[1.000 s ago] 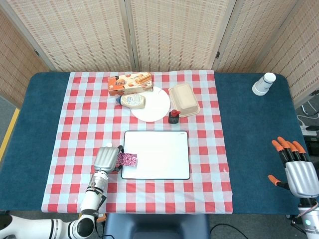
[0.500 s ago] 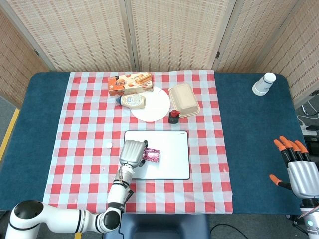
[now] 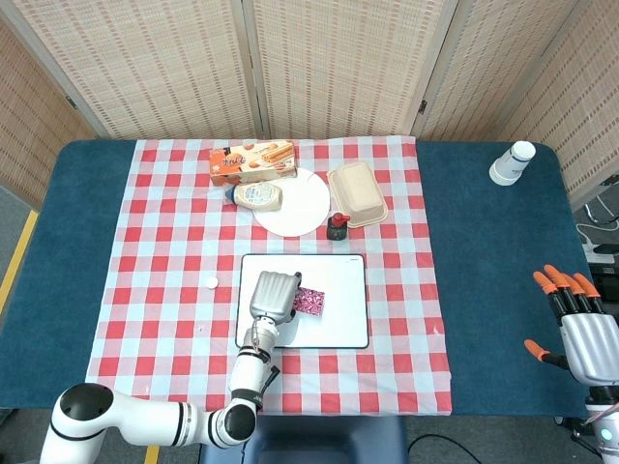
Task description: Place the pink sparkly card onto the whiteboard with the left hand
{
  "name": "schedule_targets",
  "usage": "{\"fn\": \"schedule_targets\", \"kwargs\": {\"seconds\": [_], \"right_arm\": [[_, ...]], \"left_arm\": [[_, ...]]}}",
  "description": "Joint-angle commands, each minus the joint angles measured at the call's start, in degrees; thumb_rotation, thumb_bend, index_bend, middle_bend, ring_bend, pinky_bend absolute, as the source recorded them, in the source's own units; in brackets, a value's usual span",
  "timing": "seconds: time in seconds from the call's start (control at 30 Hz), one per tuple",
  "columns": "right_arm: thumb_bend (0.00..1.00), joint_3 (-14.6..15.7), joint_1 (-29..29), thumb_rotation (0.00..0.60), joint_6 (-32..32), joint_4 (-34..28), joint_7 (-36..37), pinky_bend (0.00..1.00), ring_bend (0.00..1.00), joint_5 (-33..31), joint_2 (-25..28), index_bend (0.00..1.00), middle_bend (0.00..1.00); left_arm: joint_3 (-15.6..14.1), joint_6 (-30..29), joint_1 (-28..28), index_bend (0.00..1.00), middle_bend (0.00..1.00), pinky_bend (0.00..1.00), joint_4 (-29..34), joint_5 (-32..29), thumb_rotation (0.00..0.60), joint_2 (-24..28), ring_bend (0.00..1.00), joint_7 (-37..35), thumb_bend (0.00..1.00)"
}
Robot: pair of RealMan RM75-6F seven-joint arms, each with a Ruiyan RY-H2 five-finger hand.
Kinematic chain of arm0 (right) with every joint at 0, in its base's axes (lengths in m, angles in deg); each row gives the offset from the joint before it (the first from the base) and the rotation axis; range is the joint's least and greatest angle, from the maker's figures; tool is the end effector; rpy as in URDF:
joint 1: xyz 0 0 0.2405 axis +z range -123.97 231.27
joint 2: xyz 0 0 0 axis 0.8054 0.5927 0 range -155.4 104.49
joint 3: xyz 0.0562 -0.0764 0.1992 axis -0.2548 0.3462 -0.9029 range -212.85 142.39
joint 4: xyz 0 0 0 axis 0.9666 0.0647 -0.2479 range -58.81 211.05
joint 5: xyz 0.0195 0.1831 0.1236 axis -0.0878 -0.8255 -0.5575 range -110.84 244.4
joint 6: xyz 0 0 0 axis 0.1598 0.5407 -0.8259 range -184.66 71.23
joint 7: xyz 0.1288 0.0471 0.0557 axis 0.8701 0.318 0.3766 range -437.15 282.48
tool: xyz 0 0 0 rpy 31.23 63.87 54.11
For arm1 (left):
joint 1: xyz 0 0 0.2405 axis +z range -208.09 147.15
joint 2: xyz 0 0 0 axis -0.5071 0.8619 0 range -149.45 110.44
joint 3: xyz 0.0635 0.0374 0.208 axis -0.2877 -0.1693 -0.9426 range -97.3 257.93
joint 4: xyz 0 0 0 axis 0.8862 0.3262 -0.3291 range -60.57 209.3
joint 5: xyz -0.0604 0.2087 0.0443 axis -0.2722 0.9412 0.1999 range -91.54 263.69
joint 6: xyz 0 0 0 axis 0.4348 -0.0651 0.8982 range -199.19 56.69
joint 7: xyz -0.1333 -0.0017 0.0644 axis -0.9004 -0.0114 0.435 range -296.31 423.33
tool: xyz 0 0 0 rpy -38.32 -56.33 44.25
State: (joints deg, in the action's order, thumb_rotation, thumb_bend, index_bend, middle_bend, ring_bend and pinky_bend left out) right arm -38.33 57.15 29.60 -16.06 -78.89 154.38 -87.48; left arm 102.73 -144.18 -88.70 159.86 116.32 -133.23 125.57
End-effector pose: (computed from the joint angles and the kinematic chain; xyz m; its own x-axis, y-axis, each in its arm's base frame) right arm -0.2869 -0.1777 0.1458 0.4571 0.0166 0.8893 -0.8892 -0.0148 0.4573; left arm 0.0076 0.2975 -0.0965 0.5419 0.2820 0.7917 0.8389 -0.2376 -0.4896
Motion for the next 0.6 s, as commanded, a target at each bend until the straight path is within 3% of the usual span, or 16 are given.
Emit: {"fn": "schedule_targets", "kwargs": {"seconds": [0.03,0.43,0.6], "right_arm": [[0.00,0.0,0.0,0.600,0.1,0.0,0.0,0.10,0.00,0.0,0.0,0.12,0.03],[0.00,0.0,-0.2,0.600,0.2,0.0,0.6,0.10,0.00,0.1,0.2,0.12,0.03],[0.00,-0.1,-0.1,0.600,0.2,0.2,0.5,0.10,0.00,0.0,0.1,0.12,0.03]], "left_arm": [[0.7,-0.3,-1.0,0.40,1.00,0.97,-0.4,-0.2,0.600,-0.5,0.98,0.4,0.23],[0.9,0.2,-2.5,0.39,1.00,0.97,-3.2,-1.4,0.600,-1.4,0.98,-0.1,0.23],[0.5,1.9,-1.9,0.31,1.00,0.97,-4.5,-1.4,0.600,-1.5,0.98,-2.4,0.22]]}}
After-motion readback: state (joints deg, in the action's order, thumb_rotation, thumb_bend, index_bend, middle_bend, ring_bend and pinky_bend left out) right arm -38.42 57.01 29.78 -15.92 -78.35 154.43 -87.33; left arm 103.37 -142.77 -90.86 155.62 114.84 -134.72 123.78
